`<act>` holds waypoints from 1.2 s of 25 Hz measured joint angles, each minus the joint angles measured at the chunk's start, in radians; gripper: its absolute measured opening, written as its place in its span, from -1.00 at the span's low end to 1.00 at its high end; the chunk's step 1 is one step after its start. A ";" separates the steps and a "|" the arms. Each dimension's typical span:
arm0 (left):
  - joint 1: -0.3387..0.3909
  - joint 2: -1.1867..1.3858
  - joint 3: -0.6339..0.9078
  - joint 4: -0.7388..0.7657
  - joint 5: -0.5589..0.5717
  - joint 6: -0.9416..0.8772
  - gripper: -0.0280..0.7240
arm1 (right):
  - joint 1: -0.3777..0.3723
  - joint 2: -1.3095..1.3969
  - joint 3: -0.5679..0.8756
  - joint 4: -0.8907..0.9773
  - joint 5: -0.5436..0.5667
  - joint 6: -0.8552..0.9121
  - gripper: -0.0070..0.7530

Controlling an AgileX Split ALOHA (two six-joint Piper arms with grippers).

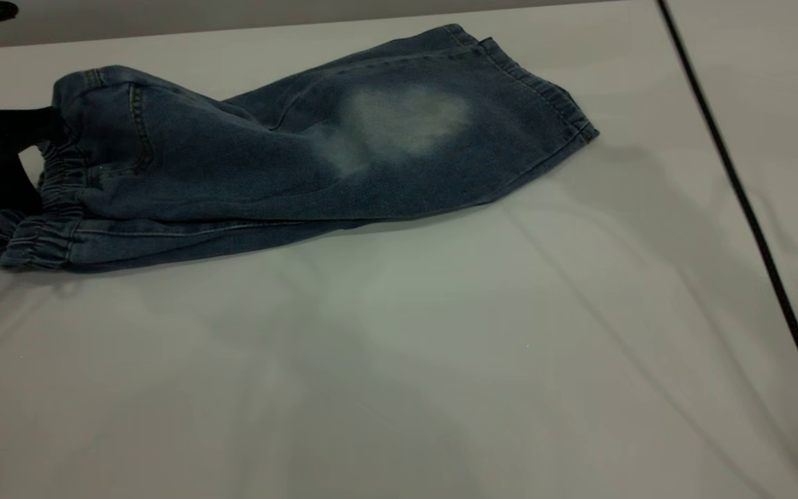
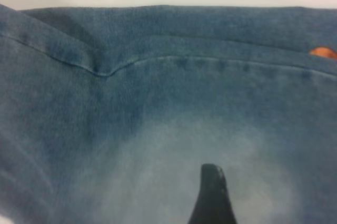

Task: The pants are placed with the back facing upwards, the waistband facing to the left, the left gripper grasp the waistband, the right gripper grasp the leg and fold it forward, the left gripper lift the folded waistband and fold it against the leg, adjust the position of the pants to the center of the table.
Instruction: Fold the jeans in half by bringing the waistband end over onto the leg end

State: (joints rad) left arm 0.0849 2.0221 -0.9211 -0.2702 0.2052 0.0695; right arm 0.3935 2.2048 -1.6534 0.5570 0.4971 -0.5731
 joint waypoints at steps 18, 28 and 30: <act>0.000 -0.067 -0.056 0.008 0.128 0.018 -0.84 | 0.065 0.264 -0.002 -0.022 -0.229 -0.046 0.15; 0.000 -0.099 -0.240 0.008 0.292 0.056 -0.84 | 0.097 0.216 0.000 -0.048 0.009 -0.040 0.14; -0.004 -0.099 -0.268 0.008 0.317 0.056 -0.84 | 0.105 0.199 0.001 -0.051 0.052 -0.039 0.14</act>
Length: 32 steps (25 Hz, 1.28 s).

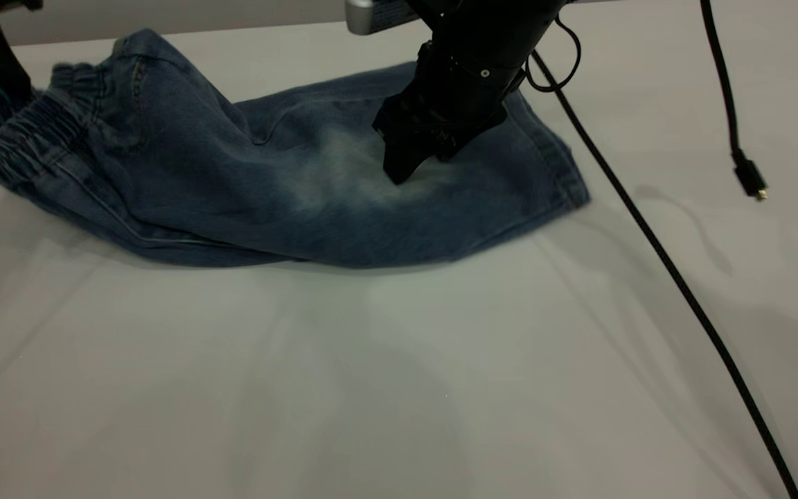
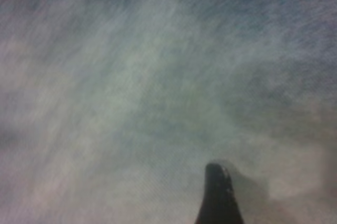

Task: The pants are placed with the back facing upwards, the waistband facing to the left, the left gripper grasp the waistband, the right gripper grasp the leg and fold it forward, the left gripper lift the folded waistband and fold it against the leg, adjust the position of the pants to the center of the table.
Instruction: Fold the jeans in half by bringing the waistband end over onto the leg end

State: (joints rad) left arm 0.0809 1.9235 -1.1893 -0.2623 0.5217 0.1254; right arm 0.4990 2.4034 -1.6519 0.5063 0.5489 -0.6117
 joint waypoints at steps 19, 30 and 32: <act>-0.212 -0.002 -0.258 -0.001 0.243 0.047 -0.84 | 0.005 -0.087 -0.001 -0.013 -0.090 0.002 0.14; -0.278 -0.002 -0.445 -0.002 0.365 0.050 -0.84 | -0.003 -0.038 -0.001 -0.100 -0.150 0.031 0.14; -0.281 -0.002 -0.454 -0.003 0.361 0.050 -0.84 | -0.010 -0.038 -0.001 -0.172 -0.137 0.085 0.14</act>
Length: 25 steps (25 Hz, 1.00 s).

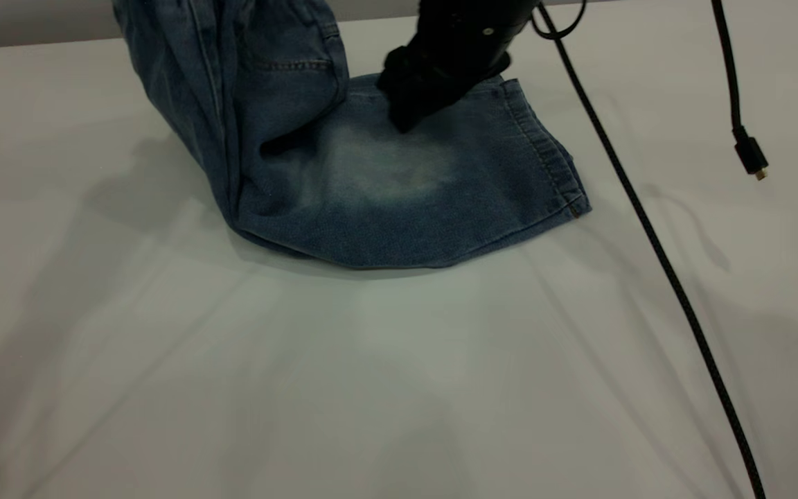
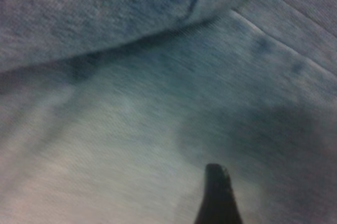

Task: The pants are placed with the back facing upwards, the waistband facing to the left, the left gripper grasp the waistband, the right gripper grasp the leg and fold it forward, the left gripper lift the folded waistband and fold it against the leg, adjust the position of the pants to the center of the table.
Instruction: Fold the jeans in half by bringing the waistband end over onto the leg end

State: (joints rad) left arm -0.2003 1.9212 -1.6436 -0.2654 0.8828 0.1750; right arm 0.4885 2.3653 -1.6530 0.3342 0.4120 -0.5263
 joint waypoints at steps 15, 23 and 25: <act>-0.034 0.000 -0.005 -0.016 -0.022 0.036 -0.84 | -0.010 0.052 -0.002 -0.356 0.114 0.317 0.14; -0.115 0.000 -0.005 -0.056 -0.054 0.082 -0.84 | -0.010 0.039 -0.001 -0.306 0.152 0.318 0.13; -0.122 0.000 -0.005 -0.050 -0.057 0.082 -0.84 | -0.009 0.024 0.002 -0.300 0.182 0.317 0.13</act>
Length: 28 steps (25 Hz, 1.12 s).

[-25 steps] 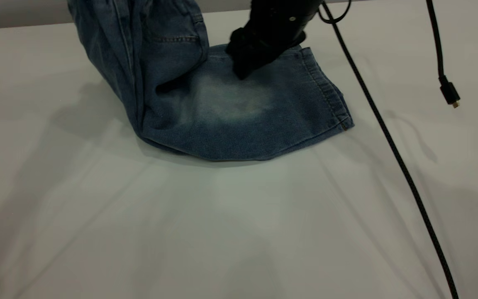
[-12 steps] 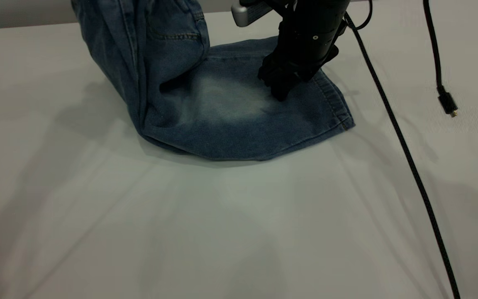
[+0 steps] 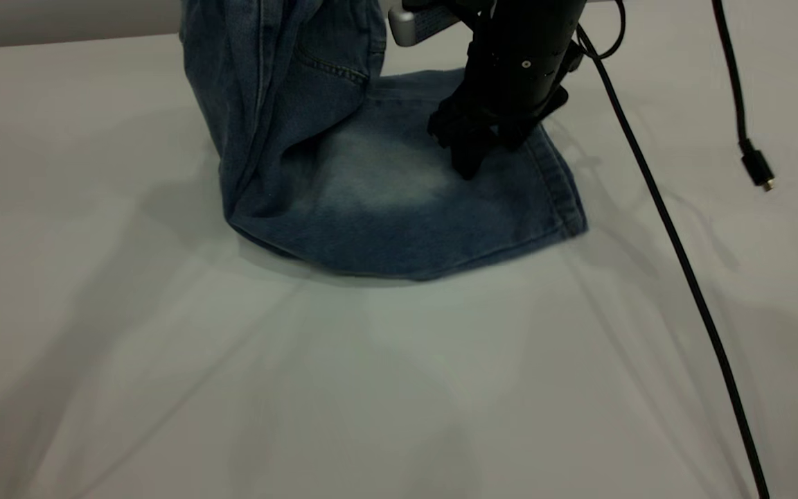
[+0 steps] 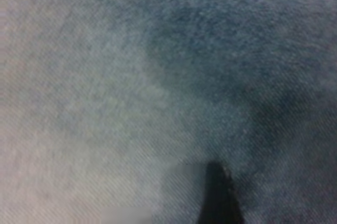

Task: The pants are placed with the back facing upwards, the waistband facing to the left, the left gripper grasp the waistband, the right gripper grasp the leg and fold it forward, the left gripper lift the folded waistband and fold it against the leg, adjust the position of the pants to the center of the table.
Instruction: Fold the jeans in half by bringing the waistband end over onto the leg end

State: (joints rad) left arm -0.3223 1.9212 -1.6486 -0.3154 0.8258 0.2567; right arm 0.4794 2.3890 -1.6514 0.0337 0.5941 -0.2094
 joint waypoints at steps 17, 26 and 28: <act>-0.038 0.001 0.000 -0.053 -0.039 0.026 -0.84 | -0.179 -0.263 -0.001 -0.060 0.101 0.037 0.13; -0.095 0.084 -0.001 -0.082 -0.107 0.050 -0.84 | -0.388 -0.362 -0.002 -0.057 0.158 0.077 0.12; -0.114 0.105 -0.001 -0.082 -0.131 0.050 -0.84 | -0.409 -0.383 -0.002 -0.056 0.163 0.076 0.12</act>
State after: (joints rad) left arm -0.4367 2.0260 -1.6494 -0.3974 0.6944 0.3064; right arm 0.0706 2.0062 -1.6531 -0.0226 0.7567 -0.1337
